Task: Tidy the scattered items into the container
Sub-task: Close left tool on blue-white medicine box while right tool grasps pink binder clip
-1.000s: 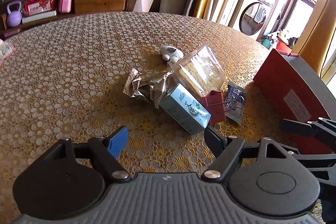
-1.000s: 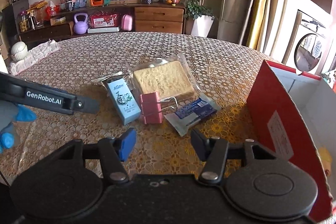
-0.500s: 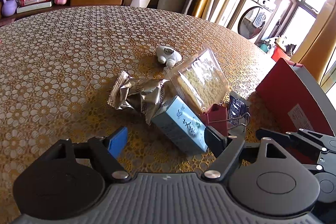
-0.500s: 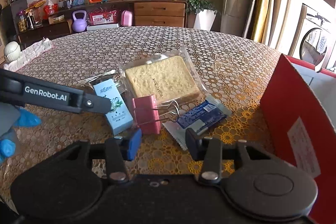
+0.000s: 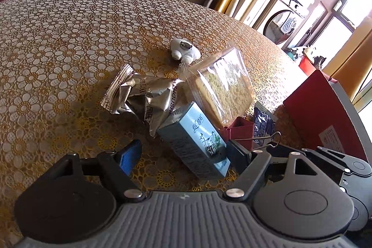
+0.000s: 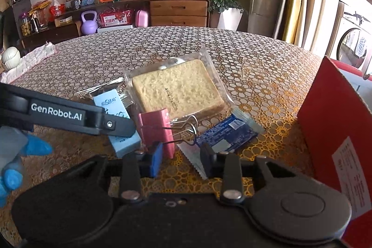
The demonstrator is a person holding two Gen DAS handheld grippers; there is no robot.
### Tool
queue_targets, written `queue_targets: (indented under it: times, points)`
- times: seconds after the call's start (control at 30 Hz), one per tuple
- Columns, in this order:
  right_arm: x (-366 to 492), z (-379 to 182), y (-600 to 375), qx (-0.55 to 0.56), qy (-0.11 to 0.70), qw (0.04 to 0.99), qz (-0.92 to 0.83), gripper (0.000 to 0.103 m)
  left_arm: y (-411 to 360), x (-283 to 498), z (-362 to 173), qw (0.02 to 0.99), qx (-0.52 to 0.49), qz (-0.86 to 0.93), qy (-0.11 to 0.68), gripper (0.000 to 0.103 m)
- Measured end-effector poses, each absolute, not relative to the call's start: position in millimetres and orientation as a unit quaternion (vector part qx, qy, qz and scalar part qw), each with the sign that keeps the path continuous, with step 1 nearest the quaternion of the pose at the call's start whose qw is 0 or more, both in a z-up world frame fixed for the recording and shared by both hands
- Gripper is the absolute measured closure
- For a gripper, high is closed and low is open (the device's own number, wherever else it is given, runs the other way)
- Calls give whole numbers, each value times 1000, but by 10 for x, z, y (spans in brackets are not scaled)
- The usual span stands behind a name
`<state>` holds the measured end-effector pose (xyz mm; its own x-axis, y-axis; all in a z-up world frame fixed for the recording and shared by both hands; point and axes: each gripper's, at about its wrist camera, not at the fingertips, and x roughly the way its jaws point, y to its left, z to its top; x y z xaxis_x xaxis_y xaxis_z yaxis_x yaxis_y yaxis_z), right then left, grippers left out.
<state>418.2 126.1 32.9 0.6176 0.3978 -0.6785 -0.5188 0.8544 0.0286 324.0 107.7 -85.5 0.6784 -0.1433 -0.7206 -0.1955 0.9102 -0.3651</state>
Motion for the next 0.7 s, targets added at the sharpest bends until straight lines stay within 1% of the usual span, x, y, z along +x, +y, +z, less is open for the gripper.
queue_targets:
  times: [0.2, 0.27, 0.37, 0.47, 0.53, 0.7]
  points:
    - [4199, 323, 1279, -75, 350, 896, 264, 0, 1096, 3199, -856, 895, -231, 1, 380, 25]
    - [4204, 333, 1266, -71, 348, 896, 265, 0, 1101, 3178, -847, 898, -233, -1, 374, 29]
    - [4206, 368, 1237, -63, 342, 898, 268, 0, 1130, 3157, -851, 897, -242, -3, 371, 31]
    - [4222, 403, 1208, -61, 336, 900, 269, 0, 1152, 3156, -875, 894, -252, -5, 371, 36]
    - [4231, 419, 1195, -60, 334, 901, 270, 0, 1156, 3155, -890, 892, -256, -7, 372, 36]
    - [4224, 446, 1177, -53, 330, 900, 278, 0, 1153, 3167, -901, 893, -258, -10, 369, 45]
